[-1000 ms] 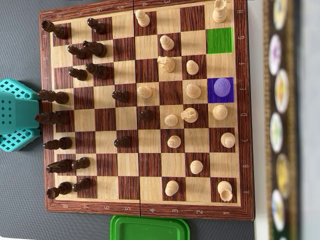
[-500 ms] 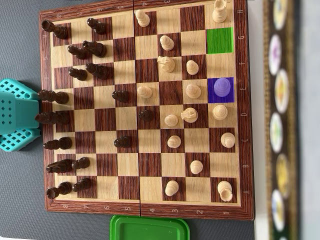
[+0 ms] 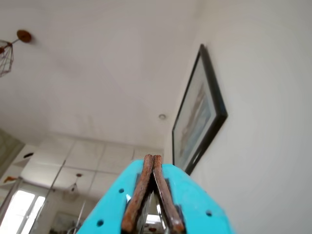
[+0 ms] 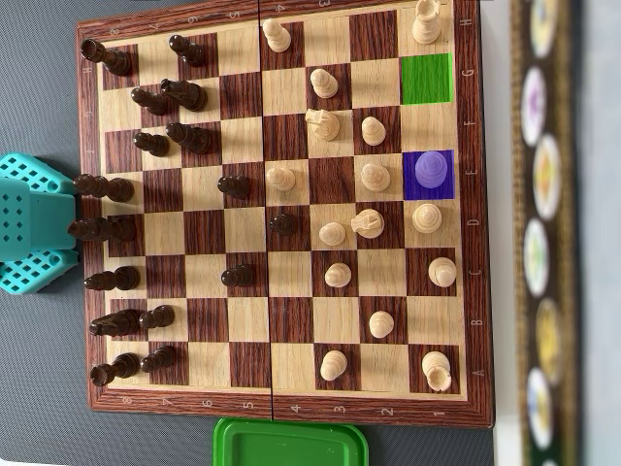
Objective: Play chess
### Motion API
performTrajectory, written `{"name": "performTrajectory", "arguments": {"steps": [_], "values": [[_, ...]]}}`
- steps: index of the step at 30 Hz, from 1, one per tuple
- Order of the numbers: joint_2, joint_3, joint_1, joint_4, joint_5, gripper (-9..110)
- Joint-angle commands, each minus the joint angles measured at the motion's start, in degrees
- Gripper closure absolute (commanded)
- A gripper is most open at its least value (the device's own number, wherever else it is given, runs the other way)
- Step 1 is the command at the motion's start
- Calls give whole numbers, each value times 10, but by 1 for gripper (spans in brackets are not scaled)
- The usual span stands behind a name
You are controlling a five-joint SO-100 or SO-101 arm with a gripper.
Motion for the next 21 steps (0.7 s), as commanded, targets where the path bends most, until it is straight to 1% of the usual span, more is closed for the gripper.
{"name": "performTrajectory", "arguments": {"steps": [1,6,16,21], "values": [[-7,-38,3,143,-2,101],[-6,-76,-4,346,-1,101],[-6,-169,-5,800,4,101],[-7,-193,-27,987,4,101]]}}
